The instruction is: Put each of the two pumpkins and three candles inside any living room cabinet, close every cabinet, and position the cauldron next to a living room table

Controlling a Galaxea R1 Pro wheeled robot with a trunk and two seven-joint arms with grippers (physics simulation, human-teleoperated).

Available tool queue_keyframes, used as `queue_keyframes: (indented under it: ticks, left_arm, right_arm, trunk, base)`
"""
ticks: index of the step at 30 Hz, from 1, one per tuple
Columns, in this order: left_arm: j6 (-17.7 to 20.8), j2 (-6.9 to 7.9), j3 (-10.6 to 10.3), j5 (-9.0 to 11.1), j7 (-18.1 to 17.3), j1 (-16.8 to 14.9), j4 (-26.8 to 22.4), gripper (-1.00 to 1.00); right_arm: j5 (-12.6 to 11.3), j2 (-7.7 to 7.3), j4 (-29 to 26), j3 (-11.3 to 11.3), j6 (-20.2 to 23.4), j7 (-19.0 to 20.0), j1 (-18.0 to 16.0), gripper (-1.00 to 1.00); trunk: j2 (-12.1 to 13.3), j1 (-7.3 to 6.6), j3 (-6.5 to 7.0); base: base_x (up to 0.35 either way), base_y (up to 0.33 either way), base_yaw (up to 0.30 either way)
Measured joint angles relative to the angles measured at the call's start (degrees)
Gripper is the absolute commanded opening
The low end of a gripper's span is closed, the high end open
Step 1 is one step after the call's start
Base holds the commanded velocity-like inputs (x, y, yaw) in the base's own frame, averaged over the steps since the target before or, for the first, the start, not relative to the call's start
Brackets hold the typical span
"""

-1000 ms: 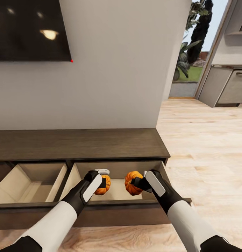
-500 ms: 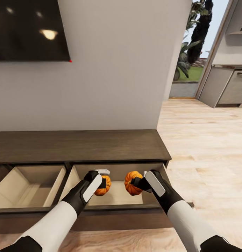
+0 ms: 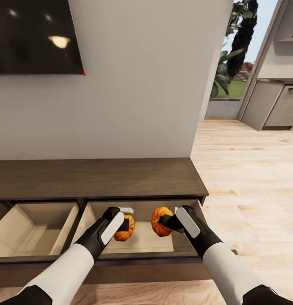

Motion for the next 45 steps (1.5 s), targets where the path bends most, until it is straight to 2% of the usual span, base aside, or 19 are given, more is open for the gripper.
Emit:
queue_keyframes:
  ticks: [5,8,12,29,38,45]
  left_arm:
    - [0.90,-0.09,0.00,0.09,0.05,-0.02,0.07,-1.00]
    - [1.01,-0.09,0.00,1.22,0.12,-0.03,0.06,-1.00]
    - [1.12,-0.08,0.00,1.70,0.21,-0.03,0.06,-1.00]
    - [1.02,0.18,-0.01,1.88,0.46,0.06,-0.71,-1.00]
    - [1.00,0.19,-0.01,1.90,0.50,0.09,-0.77,-1.00]
    - [0.89,0.18,-0.01,1.89,0.49,0.08,-0.82,-1.00]
  right_arm:
    - [0.06,0.02,0.12,0.00,0.05,-0.30,0.00,-1.00]
    - [0.05,0.05,0.28,0.01,0.08,-0.44,0.00,-1.00]
    - [0.08,0.08,0.64,-0.03,0.34,-0.68,0.00,-1.00]
    - [0.07,0.09,0.86,-0.17,0.49,-0.77,0.00,-1.00]
    - [0.11,0.09,0.80,-0.17,0.53,-0.77,0.01,-1.00]
    - [-0.09,0.66,0.78,-0.13,-0.04,-0.60,0.00,-1.00]
  trunk:
    - [0.00,0.00,0.00]
    - [0.00,0.00,0.00]
    - [0.00,0.00,0.00]
    - [0.00,0.00,0.00]
    - [-0.12,0.24,-1.99]
    - [-0.12,0.23,-1.99]
  base:
    - [0.000,0.000,0.000]
    - [0.000,0.000,0.000]
    - [0.000,0.000,0.000]
    - [0.000,0.000,0.000]
    - [0.000,0.000,0.000]
    - [0.000,0.000,0.000]
